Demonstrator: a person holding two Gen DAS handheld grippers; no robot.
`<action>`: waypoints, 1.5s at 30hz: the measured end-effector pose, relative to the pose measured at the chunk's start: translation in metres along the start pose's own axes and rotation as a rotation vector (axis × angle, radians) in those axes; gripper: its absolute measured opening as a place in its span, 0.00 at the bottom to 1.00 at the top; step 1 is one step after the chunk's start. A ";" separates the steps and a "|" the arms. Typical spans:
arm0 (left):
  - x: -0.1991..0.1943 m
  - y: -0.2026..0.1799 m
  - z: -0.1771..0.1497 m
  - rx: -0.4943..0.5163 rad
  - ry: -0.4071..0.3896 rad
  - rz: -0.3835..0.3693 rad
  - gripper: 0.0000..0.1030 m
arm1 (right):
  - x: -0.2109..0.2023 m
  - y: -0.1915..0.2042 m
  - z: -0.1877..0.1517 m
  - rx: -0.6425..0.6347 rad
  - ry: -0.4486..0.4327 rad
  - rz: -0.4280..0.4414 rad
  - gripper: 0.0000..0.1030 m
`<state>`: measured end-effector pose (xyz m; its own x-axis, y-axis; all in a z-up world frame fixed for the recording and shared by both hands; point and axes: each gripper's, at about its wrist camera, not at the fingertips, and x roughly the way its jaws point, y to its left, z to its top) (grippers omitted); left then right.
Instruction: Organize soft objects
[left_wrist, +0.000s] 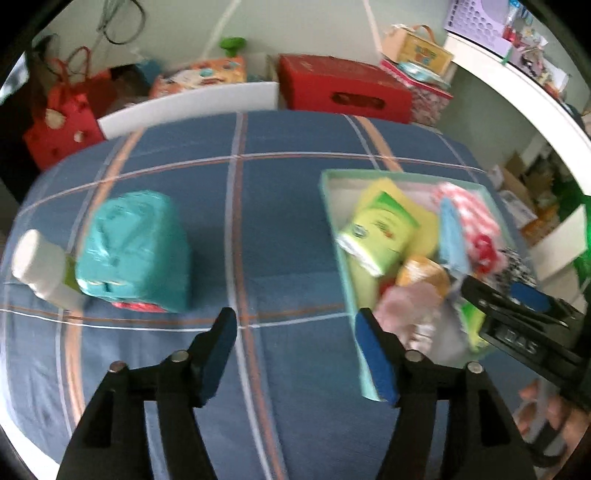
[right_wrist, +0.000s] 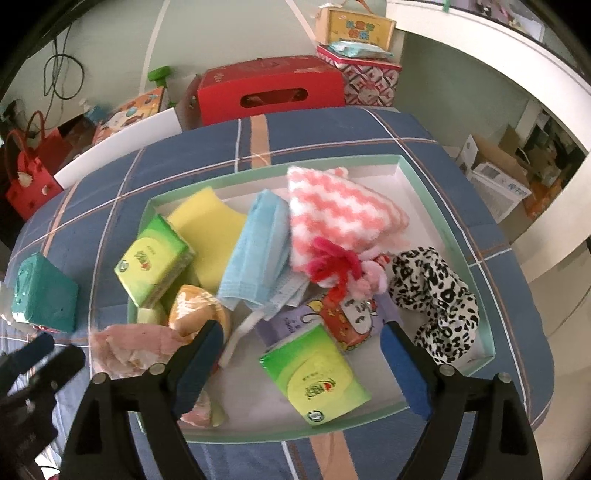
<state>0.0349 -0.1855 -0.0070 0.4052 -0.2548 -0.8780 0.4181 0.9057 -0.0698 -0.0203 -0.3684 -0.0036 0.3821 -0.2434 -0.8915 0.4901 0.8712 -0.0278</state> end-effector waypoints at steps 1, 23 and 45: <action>0.000 0.005 0.001 -0.004 -0.005 0.015 0.80 | -0.001 0.003 0.000 -0.002 -0.007 0.005 0.95; -0.004 0.034 -0.003 -0.079 -0.059 0.199 0.91 | -0.013 0.034 0.001 -0.048 -0.054 0.116 1.00; -0.012 0.102 -0.049 -0.190 0.073 0.295 0.91 | -0.026 0.098 -0.042 -0.224 -0.028 0.127 1.00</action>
<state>0.0327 -0.0734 -0.0269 0.4239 0.0454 -0.9046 0.1308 0.9852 0.1107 -0.0153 -0.2584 -0.0022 0.4530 -0.1350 -0.8812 0.2526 0.9674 -0.0184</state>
